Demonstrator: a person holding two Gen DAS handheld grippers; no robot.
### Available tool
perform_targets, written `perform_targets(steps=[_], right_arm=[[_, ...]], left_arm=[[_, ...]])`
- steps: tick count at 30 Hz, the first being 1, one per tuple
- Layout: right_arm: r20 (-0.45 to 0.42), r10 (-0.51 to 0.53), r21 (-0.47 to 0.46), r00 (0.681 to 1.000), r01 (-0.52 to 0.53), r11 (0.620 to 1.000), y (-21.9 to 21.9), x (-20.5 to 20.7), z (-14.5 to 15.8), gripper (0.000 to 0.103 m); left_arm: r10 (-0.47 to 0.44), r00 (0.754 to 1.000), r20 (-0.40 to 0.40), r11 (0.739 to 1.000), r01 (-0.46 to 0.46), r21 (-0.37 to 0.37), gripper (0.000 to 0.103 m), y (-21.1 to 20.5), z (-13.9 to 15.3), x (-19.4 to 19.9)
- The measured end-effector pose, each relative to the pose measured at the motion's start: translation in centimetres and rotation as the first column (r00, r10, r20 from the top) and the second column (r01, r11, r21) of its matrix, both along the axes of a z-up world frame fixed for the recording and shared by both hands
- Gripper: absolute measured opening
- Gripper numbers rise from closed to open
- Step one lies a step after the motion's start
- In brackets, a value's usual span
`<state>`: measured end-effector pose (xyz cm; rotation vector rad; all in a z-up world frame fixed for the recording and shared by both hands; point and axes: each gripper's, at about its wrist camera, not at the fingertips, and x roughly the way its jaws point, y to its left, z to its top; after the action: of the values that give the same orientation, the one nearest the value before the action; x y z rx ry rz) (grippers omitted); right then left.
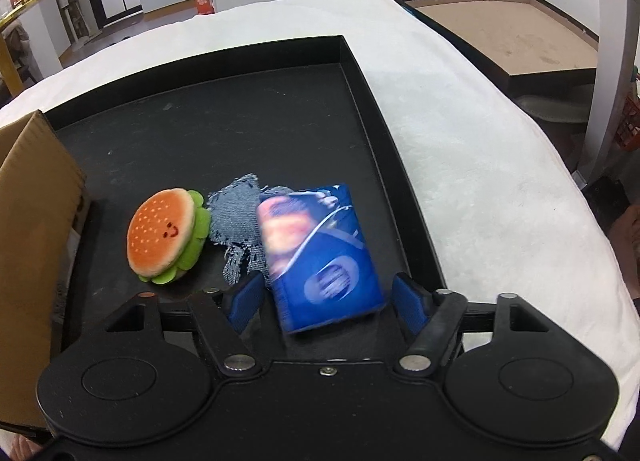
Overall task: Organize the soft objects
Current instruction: 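Grasp the blue tissue pack with the right tool and lift it, then carry the tissue pack into the box and open the right tool while left grips box wall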
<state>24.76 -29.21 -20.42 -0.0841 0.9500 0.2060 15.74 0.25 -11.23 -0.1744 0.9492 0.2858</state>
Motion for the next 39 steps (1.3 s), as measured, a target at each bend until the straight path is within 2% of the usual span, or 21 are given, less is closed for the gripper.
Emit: perform_targets(steps=[3,9,21,31,39], right_arm=[[0.006,-0.001,-0.005,1.000,0.001,1.000,-0.1,-0.3,0.2,0.052],[0.039,0.024,-0.022,0.999,-0.023,0.999,0.5,-1.3,1.6,0.052],[0.082,0.051,0.015,0.995,-0.052,0.999,2.3,-2.3,5.9,0.052],[0.117,0.092,0.052,0.989,-0.098,0.994,5.2,-3.1,9.0,0.052],[0.137,0.137,0.058,0.981,-0.146,0.988,8.3,-3.2,10.4,0.052]], left_arm=[[0.002,1.000,0.004,1.000,-0.002,-0.007,0.081,0.1,0.1,-0.1],[0.000,1.000,0.016,1.000,0.000,-0.022,0.081,0.3,0.4,-0.5],[-0.005,0.999,0.048,0.998,0.009,-0.064,0.081,1.4,1.0,-1.7],[-0.001,0.998,0.059,0.996,0.007,-0.094,0.081,2.9,1.0,-2.4],[-0.009,0.998,0.068,0.993,0.017,-0.118,0.081,4.0,0.6,-3.0]])
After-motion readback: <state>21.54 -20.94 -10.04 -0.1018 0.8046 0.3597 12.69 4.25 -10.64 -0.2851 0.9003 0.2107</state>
